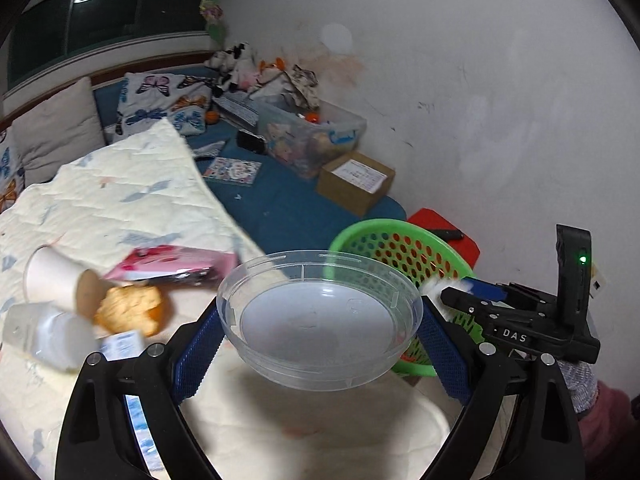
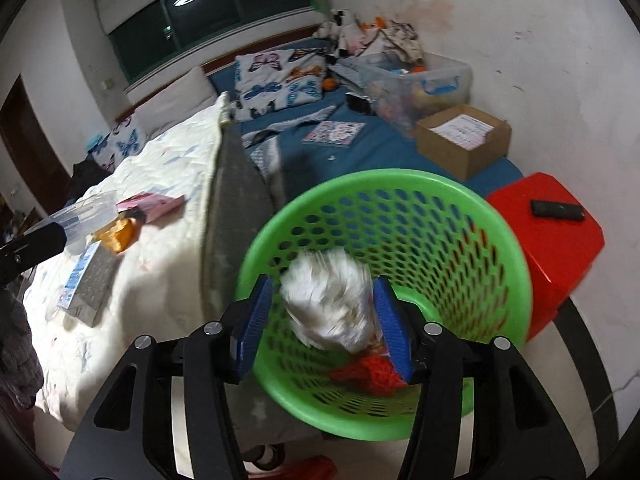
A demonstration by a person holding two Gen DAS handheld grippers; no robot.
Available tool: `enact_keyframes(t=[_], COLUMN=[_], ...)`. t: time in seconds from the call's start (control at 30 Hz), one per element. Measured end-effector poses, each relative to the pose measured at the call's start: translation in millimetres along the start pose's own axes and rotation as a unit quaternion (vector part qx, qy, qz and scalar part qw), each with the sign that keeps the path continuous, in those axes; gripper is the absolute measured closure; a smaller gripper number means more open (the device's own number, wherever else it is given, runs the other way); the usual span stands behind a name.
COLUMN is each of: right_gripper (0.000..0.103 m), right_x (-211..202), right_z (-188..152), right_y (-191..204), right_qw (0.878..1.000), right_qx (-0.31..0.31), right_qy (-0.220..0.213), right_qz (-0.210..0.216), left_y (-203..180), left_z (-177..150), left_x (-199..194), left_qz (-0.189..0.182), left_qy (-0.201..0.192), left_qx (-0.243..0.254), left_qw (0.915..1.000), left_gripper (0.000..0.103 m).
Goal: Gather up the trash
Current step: 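Carry the paper ball and clear tub to the wastebasket and release the paper ball, then open the left gripper to drop the clear tub into the green wastebasket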
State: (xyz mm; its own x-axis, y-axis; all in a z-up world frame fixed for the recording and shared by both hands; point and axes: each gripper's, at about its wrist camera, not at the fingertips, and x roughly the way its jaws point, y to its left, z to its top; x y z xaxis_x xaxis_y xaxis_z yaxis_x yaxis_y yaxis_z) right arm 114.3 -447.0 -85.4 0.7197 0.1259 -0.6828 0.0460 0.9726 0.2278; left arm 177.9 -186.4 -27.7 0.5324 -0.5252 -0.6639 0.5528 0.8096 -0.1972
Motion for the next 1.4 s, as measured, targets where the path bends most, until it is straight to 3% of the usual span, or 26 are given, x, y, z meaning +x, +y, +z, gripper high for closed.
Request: enact_keyframes(t=[0.67, 1.4], right_gripper=[0.034, 0.034], right_x=[-29, -47], right_z=[-19, -16], right_y=[-52, -52], right_qw=[0.999, 0.998], right_qx=[0.044, 0.049], right_qy=[-0.016, -0.033], right_qz=[-0.025, -0.03], left_y=[-59, -71], left_z=[9, -2], left_x=[92, 107], left_qz=[-0.03, -0.051], left_qy=[0.069, 0.095], left_qx=[0.034, 0.033], left_qw=[0.9966, 0.9937], left_gripper=[0.013, 0.013])
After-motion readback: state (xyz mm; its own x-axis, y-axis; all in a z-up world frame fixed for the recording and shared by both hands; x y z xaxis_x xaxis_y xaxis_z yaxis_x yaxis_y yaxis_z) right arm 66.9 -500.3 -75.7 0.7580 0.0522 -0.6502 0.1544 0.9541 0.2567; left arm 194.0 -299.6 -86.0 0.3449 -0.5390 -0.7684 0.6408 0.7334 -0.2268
